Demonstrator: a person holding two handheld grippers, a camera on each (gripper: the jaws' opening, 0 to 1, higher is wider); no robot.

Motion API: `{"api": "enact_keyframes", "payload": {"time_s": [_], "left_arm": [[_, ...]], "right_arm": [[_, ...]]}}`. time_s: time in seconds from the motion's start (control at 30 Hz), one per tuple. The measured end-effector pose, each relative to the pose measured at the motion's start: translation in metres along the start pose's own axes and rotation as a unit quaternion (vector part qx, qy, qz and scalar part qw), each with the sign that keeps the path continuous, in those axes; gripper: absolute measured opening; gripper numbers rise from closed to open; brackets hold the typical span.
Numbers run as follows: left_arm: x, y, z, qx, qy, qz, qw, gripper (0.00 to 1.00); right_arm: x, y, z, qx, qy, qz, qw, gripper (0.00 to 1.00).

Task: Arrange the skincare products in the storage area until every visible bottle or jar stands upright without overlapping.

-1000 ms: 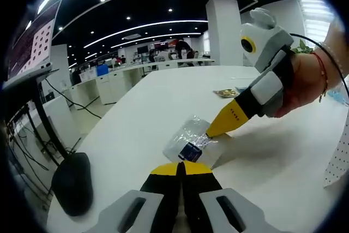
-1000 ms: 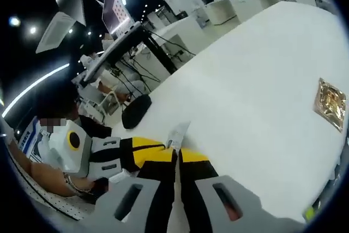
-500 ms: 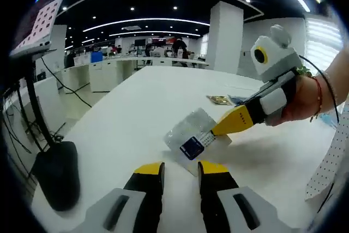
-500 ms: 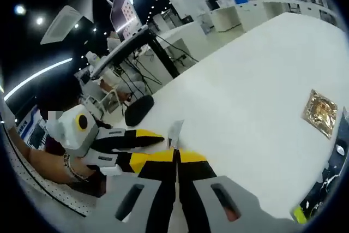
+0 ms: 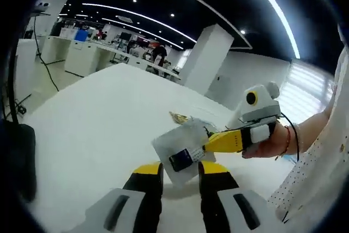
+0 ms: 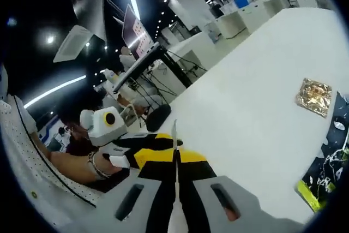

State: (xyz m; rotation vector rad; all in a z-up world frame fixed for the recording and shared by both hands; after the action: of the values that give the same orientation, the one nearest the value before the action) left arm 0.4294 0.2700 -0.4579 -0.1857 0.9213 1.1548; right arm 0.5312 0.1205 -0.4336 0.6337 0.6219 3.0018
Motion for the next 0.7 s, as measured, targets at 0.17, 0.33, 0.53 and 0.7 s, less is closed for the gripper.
{"api": "enact_keyframes", "payload": {"time_s": [0.17, 0.33, 0.53, 0.7], "left_arm": [[-0.010, -0.003, -0.001, 0.023, -0.014, 0.011, 0.9996, 0.09], [-0.021, -0.014, 0.002, 0.048, -0.019, 0.015, 0.9985, 0.01], [-0.031, -0.035, 0.008, 0.070, -0.031, 0.020, 0.9969, 0.00], [-0.039, -0.070, 0.017, 0.100, -0.055, 0.026, 0.9931, 0.00]], "right_arm": [[0.000, 0.012, -0.003, -0.008, -0.007, -0.023, 0.9997, 0.00], [-0.001, 0.025, -0.007, -0.013, -0.021, -0.068, 0.9974, 0.00], [-0.008, 0.039, -0.010, -0.016, -0.022, -0.138, 0.9901, 0.00], [-0.021, 0.052, -0.012, -0.001, -0.012, -0.208, 0.9781, 0.00]]}}
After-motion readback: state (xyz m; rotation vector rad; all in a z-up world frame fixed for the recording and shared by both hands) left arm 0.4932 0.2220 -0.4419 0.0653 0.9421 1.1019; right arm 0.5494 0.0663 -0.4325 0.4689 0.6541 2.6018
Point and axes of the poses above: the point that each gripper's makers call its tool centre point, and the gripper's own axes: y roughly backward along the fingers, x roughly to its left, z roughly out of its top, the point moved 9 cm from there along y, roughly backward along the fingers, and after that the axes turned 15 degrees about y, right-handed, at the moved point
